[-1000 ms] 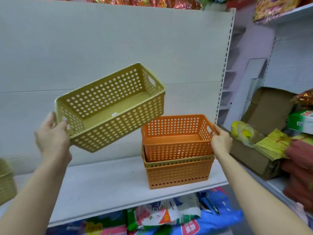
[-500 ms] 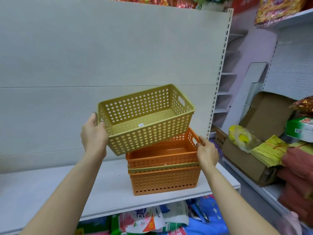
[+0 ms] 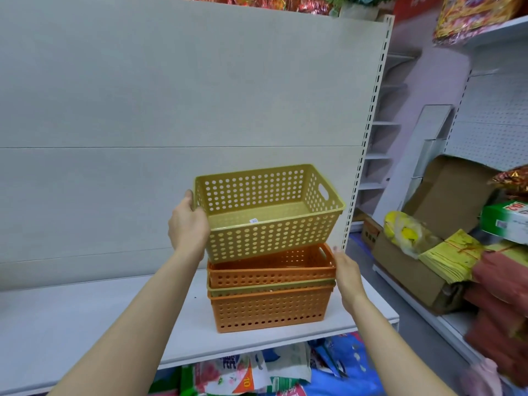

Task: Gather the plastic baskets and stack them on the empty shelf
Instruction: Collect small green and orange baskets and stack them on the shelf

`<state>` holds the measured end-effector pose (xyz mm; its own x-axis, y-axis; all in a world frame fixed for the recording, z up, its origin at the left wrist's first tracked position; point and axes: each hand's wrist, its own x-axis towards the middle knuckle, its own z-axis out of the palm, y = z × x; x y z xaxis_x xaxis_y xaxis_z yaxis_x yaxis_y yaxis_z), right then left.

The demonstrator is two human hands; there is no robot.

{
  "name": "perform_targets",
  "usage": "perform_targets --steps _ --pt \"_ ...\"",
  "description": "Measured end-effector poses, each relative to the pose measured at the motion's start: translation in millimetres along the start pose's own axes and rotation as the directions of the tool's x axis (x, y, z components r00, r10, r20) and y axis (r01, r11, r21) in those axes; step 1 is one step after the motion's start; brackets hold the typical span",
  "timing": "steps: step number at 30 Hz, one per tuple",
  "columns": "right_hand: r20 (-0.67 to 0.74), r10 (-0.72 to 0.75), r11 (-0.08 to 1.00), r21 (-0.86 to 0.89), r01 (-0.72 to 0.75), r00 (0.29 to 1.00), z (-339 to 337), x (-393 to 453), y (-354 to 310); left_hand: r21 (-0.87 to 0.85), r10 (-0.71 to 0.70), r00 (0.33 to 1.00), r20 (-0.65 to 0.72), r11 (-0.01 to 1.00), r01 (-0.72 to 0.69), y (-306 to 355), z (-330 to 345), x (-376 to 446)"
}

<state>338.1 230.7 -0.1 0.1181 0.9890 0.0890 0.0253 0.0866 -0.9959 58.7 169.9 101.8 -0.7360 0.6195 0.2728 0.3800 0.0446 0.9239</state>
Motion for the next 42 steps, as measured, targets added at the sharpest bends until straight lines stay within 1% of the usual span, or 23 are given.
perform_targets --steps 2,3,4,6,8,10,11,13,14,16,19,25,28,29,30,31,32,33,35,36,38,40,42 --pt "-0.072 -0.063 0.983 0.165 0.074 0.995 -7.9 2.6 -10.6 0.046 -0.007 1.000 0.018 0.999 0.007 0.1 4.4 -4.1" --pt "-0.078 -0.104 0.961 0.249 0.120 0.992 -12.8 5.4 -17.3 0.062 -0.006 0.999 0.036 0.998 0.004 -1.2 6.2 -7.4" --pt "-0.057 -0.139 0.945 0.291 0.150 0.989 -16.5 7.3 -25.5 0.069 -0.004 0.998 0.060 0.998 0.000 -3.5 8.2 -10.4" --pt "0.038 -0.191 0.951 0.253 0.176 0.981 -18.0 7.2 -40.2 0.073 -0.014 0.993 0.116 0.997 0.005 -14.1 11.0 -12.8" --pt "0.084 -0.218 0.964 0.174 0.201 0.972 -17.6 10.1 -39.9 0.002 -0.030 0.975 0.219 1.000 0.030 -25.3 7.0 -14.4" --pt "0.125 -0.220 0.969 0.139 0.202 0.968 -20.6 12.3 -30.8 -0.144 0.023 0.921 0.389 0.989 0.036 -38.6 -4.8 -24.2" --pt "0.143 -0.222 0.971 0.128 0.204 0.965 -22.9 13.1 -25.2 -0.168 0.070 0.883 0.464 0.986 0.010 -46.9 -10.3 -30.8" --pt "0.176 -0.225 0.973 0.085 0.213 0.958 -26.7 10.8 -15.9 -0.127 0.116 0.827 0.550 0.990 -0.054 -63.3 -17.1 -43.5" --pt "0.187 -0.218 0.975 0.074 0.208 0.958 -26.3 8.9 -12.2 -0.115 0.127 0.821 0.556 0.991 -0.075 -69.9 -17.7 -48.7" --pt "0.189 -0.178 0.983 0.072 0.167 0.966 -21.9 4.2 -4.6 -0.105 0.138 0.834 0.534 0.990 -0.096 -79.6 -15.8 -55.9" --pt "0.176 -0.126 0.992 0.033 0.122 0.976 -14.6 -3.5 6.7 -0.095 0.111 0.861 0.497 0.993 -0.073 -87.7 -11.0 -64.6" --pt "0.195 -0.112 0.988 -0.082 0.130 0.974 -8.8 -4.1 12.0 -0.064 0.142 0.899 0.415 0.990 -0.127 -95.1 -1.2 -74.3" --pt "0.212 -0.139 0.977 -0.127 0.168 0.967 -11.0 -3.5 11.3 -0.029 0.183 0.897 0.402 0.982 -0.187 -94.3 -1.1 -74.0" --pt "0.186 -0.152 0.969 -0.166 0.184 0.971 -11.4 -3.2 12.7 -0.012 0.198 0.892 0.407 0.977 -0.211 -93.2 -4.4 -74.4" --pt "0.136 -0.192 0.946 -0.238 0.220 0.972 -11.3 -3.5 14.4 0.015 0.220 0.883 0.415 0.969 -0.248 -93.3 -9.0 -74.9" --pt "0.081 -0.265 0.899 -0.341 0.276 0.961 -10.4 -4.0 15.8 0.060 0.246 0.872 0.422 0.953 -0.298 -96.4 -14.5 -74.0" --pt "0.044 -0.361 0.825 -0.451 0.341 0.932 -8.4 -6.9 15.7 0.120 0.268 0.863 0.428 0.930 -0.348 -101.1 -21.1 -72.4" --pt "0.039 -0.460 0.735 -0.544 0.405 0.887 -4.6 -11.6 15.0 0.201 0.275 0.861 0.428 0.900 -0.388 -105.7 -28.9 -69.9" --pt "0.110 -0.619 0.555 -0.639 0.532 0.778 8.8 -27.5 10.1 0.381 0.283 0.870 0.404 0.813 -0.441 -117.6 -49.6 -64.1" --pt "0.162 -0.665 0.484 -0.650 0.586 0.729 18.2 -37.4 8.4 0.447 0.297 0.869 0.395 0.764 -0.465 -123.0 -62.6 -61.7" --pt "0.252 -0.703 0.397 -0.638 0.660 0.666 41.6 -61.2 8.2 0.536 0.357 0.852 0.383 0.666 -0.520 -132.3 -92.8 -59.2" --pt "0.325 -0.715 0.357 -0.592 0.723 0.619 68.5 -86.5 10.2 0.606 0.418 0.835 0.358 0.577 -0.548 -142.8 -126.4 -57.3" --pt "0.375 -0.733 0.335 -0.528 0.781 0.567 99.3 -111.6 14.2 0.668 0.440 0.838 0.324 0.521 -0.531 -158.7 -162.3 -54.8"
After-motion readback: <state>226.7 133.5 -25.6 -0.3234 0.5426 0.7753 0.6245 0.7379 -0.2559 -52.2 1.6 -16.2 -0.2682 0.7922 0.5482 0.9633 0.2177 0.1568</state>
